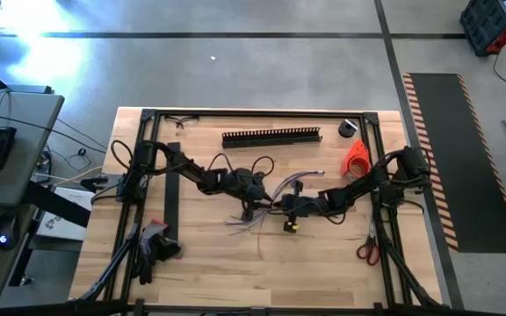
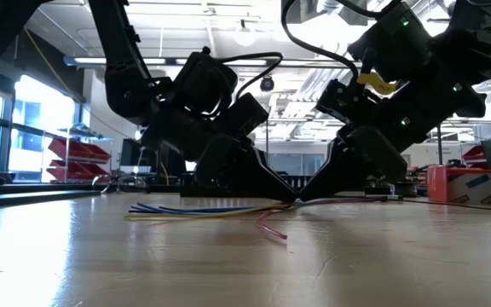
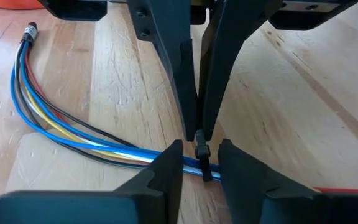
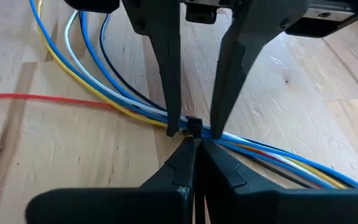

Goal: Ziptie cables
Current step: Wrap the zip tie around the cable wire

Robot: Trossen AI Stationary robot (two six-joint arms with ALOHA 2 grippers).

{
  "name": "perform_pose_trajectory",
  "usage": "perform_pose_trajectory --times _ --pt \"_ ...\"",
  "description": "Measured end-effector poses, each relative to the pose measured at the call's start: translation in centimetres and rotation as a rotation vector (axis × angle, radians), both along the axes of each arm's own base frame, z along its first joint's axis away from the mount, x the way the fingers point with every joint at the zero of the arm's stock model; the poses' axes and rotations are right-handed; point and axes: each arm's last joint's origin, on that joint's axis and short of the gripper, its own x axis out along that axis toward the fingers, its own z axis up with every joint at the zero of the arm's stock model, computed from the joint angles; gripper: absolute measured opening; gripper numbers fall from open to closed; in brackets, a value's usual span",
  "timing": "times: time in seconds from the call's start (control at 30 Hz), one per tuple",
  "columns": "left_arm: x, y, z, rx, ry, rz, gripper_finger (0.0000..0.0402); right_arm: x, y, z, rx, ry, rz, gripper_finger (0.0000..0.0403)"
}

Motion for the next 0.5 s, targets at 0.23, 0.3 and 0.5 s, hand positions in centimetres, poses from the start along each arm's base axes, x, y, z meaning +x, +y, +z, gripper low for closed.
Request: perform_pose_trajectory --times 0.23,0.3,0.5 --pt "0.03 0.00 0.03 0.000 -0.003 -0.001 0.0010 0.00 0.02 0.01 0.003 -0.002 -0.002 0.0000" --pt "0.02 0.00 0.02 0.000 -0.002 -0.001 0.0007 -0.02 0.03 -0.02 0.003 0.001 -0.002 0.0000" --pt "0.03 0.06 -0.03 0.011 0.008 0.018 0.0002 -0.45 0.22 -0.42 0.033 0.056 -0.036 0.0000"
